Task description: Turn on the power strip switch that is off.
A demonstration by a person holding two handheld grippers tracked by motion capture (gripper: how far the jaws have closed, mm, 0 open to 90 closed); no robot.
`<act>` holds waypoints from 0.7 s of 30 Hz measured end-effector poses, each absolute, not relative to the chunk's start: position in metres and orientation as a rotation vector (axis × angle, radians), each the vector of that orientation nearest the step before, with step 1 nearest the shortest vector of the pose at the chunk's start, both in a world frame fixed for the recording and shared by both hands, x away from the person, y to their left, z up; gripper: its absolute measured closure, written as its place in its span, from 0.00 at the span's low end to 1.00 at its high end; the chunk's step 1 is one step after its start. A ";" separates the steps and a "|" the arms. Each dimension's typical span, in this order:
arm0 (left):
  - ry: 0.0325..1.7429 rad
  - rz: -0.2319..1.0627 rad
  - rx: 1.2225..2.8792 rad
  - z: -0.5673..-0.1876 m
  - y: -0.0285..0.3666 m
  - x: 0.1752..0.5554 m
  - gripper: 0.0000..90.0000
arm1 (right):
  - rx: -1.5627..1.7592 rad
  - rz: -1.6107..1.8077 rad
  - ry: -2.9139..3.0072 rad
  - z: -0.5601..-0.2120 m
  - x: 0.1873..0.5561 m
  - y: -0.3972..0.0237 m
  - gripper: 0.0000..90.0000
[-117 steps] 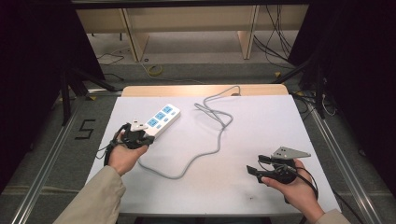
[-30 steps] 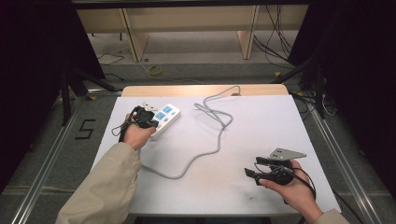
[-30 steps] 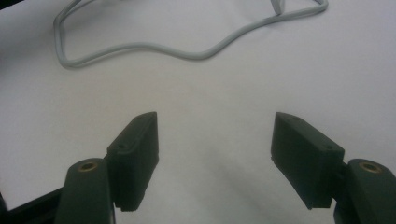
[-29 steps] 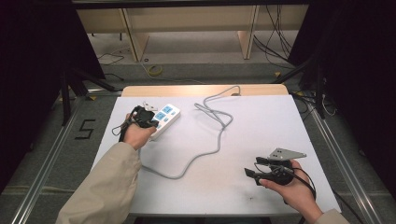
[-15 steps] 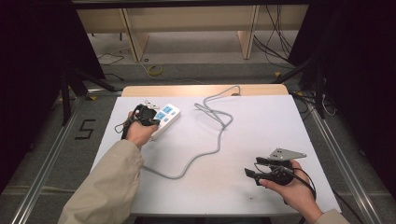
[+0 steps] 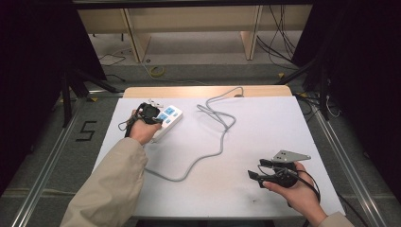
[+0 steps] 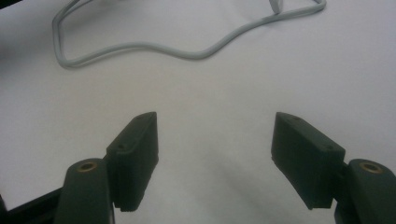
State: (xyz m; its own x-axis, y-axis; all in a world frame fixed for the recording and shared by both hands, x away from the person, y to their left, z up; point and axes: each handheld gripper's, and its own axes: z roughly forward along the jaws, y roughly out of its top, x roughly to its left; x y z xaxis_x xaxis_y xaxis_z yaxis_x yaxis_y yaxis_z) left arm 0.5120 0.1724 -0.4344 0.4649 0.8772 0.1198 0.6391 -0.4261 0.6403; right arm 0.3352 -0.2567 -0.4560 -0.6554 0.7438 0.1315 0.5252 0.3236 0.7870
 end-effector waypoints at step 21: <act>1.270 0.602 2.226 -0.435 0.167 0.524 1.00 | 1.145 1.241 2.340 -0.456 0.336 -0.257 0.36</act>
